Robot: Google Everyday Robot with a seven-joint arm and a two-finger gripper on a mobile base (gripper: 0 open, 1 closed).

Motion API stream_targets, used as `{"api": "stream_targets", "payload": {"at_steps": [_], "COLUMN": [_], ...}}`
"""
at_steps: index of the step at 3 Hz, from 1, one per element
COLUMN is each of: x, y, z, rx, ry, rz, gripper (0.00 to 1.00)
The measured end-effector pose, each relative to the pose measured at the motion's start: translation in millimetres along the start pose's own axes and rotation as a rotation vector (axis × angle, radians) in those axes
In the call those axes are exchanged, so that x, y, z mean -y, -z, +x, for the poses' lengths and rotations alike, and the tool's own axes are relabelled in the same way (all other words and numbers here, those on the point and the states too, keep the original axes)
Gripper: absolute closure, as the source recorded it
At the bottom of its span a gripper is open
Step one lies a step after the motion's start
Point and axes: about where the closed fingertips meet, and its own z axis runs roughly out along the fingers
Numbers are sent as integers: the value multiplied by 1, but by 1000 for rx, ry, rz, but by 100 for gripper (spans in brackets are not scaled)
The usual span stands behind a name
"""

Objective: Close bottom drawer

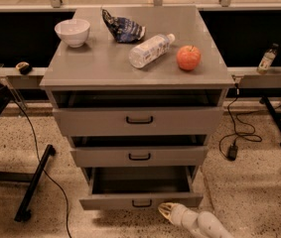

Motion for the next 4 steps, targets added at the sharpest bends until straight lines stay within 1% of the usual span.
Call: {"api": "stream_targets", "payload": {"at_steps": [1, 2, 3, 4], "x": [21, 44, 54, 67], "y": [-22, -49, -69, -81], "z": [-6, -10, -9, -1], "rx": [33, 81, 145, 169], "ry": [3, -2, -24, -35], "rz": [17, 17, -19, -47], "gripper": [100, 100, 100, 100]}}
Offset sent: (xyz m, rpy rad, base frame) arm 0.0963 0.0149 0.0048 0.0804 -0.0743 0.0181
